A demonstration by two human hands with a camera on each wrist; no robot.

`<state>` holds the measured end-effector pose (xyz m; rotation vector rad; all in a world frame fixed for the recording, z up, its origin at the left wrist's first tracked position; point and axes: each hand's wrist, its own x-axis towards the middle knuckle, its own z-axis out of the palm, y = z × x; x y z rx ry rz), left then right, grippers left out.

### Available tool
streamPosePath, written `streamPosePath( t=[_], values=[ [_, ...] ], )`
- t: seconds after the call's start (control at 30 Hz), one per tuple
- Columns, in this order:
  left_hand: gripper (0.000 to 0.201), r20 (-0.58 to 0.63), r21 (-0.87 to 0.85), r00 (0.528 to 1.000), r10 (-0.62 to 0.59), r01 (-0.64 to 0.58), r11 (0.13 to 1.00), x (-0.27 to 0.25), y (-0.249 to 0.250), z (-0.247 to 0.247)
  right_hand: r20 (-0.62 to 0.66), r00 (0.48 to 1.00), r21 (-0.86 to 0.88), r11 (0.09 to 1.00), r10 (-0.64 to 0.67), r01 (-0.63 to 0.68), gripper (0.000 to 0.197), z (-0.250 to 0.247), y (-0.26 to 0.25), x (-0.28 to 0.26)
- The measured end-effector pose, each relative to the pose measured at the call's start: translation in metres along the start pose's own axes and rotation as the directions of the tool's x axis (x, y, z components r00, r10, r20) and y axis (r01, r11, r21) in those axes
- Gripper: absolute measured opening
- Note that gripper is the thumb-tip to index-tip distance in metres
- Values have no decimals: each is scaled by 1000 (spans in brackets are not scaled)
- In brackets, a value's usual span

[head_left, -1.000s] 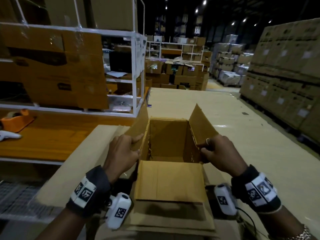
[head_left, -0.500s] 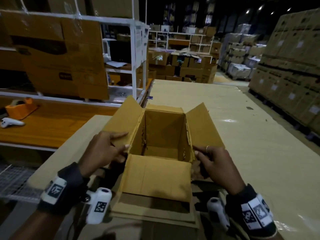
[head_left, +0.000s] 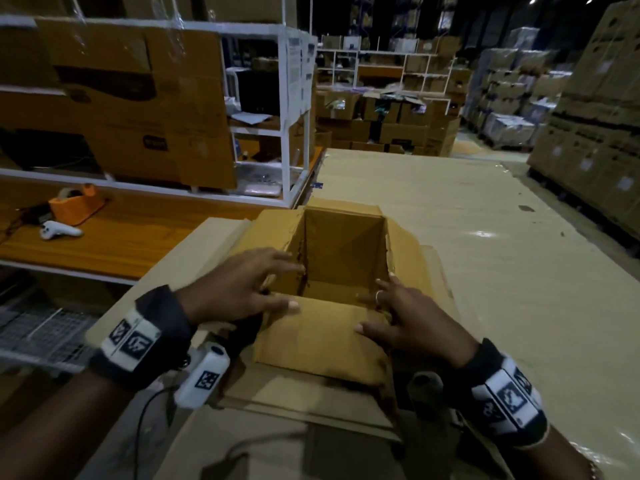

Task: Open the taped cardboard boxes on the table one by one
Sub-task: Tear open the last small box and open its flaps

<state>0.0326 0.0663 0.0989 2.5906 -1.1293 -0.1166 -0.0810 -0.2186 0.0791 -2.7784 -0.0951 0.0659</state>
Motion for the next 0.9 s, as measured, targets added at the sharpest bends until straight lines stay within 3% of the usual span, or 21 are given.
streamPosePath(
  t=[0.07, 0.1, 0.27, 0.37, 0.53, 0.63, 0.77, 0.9],
  values=[
    [61, 166, -11, 985, -37, 39, 999, 1, -4, 13, 26, 1000, 47, 999, 3, -4, 51, 7, 6, 2],
    [60, 178, -31, 983, -42, 48, 998, 0, -4, 19, 17, 1000, 73, 997, -7, 6, 47, 8, 11, 3],
    [81, 77, -73, 997, 10, -5, 997, -8, -4, 38, 5, 996, 228, 970, -94, 90, 35, 0, 35, 1],
    [78, 53, -84, 998, 27, -23, 996, -8, -4, 43, 10, 991, 232, 964, -136, 130, 28, -3, 40, 3],
    [65, 58, -124, 994, 94, -86, 989, -4, -18, 44, -25, 998, 216, 974, -56, 60, 40, 6, 34, -4],
    [56, 59, -149, 992, 115, -105, 983, -4, -12, 35, -59, 998, 90, 996, -5, 10, 60, 28, 20, -17],
    [59, 121, -155, 981, 153, -133, 979, -4, -20, 31, -82, 992, -23, 995, 94, -96, 87, 51, -2, -33],
    [51, 43, -113, 982, 183, -177, 978, -8, -15, 18, -46, 991, -27, 991, 127, -128, 88, 33, -18, -44]
  ],
)
